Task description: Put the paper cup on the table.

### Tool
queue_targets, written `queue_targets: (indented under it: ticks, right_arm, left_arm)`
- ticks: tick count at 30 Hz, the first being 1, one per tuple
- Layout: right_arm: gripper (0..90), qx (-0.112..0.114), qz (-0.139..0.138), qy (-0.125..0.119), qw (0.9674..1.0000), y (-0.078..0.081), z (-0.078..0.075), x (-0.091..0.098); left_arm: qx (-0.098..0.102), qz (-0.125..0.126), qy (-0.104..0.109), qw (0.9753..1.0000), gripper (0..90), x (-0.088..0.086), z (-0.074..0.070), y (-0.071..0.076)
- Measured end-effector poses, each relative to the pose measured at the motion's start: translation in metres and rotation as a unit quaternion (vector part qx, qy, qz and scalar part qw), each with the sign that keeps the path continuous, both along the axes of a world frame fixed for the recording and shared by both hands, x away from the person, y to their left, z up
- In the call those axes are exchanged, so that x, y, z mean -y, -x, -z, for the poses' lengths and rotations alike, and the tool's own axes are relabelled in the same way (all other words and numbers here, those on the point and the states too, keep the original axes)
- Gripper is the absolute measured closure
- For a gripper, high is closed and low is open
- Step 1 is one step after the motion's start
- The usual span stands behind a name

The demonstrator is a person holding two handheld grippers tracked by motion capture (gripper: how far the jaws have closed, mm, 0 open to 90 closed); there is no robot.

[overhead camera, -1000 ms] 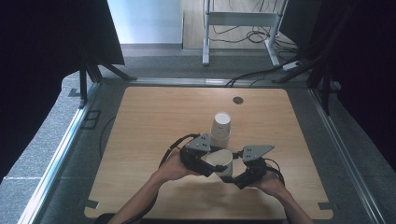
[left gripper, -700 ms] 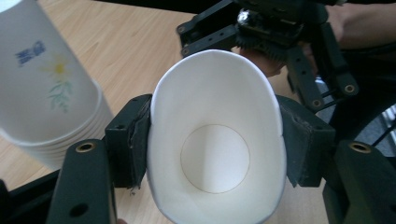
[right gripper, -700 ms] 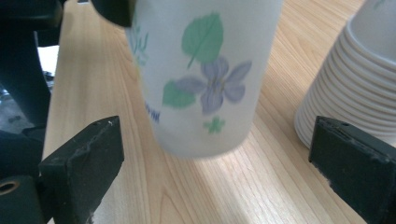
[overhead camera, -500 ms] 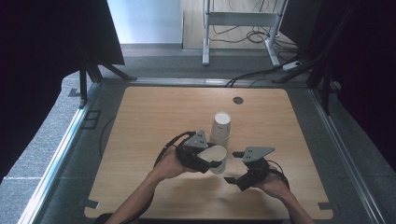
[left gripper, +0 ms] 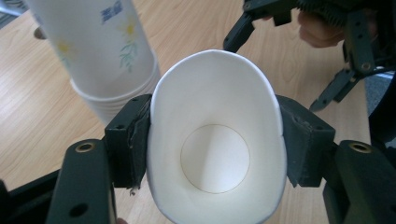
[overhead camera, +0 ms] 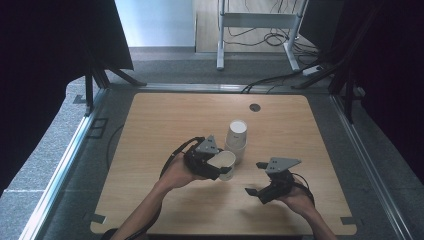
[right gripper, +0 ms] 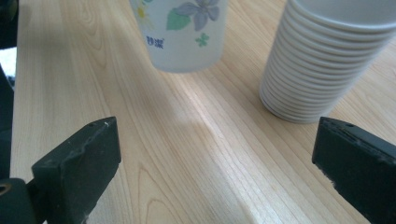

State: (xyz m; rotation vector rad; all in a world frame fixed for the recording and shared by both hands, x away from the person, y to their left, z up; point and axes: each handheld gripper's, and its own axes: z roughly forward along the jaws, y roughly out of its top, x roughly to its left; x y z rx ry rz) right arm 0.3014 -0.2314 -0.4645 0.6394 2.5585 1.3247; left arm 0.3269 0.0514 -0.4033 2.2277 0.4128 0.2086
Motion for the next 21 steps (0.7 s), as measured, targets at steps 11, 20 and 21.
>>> queue_targets:
  ticks: [11, 20, 21]
  right_arm:
    - [2.7, -0.013, 0.028, 0.004, 0.9995, -0.001, 0.007, 0.011]
    - [4.4, -0.024, 0.047, 0.005, 0.9986, -0.005, 0.011, 0.018]
    - [4.7, -0.025, 0.050, 0.006, 0.9984, -0.005, 0.012, 0.019]
  left_arm:
    - [0.007, -0.038, -0.025, 0.9989, 33.8, -0.014, 0.001, -0.009]
    - [-0.003, -0.097, -0.041, 0.9944, 33.4, -0.030, 0.006, -0.021]
    - [-0.002, -0.104, -0.044, 0.9936, 33.3, -0.032, 0.007, -0.022]
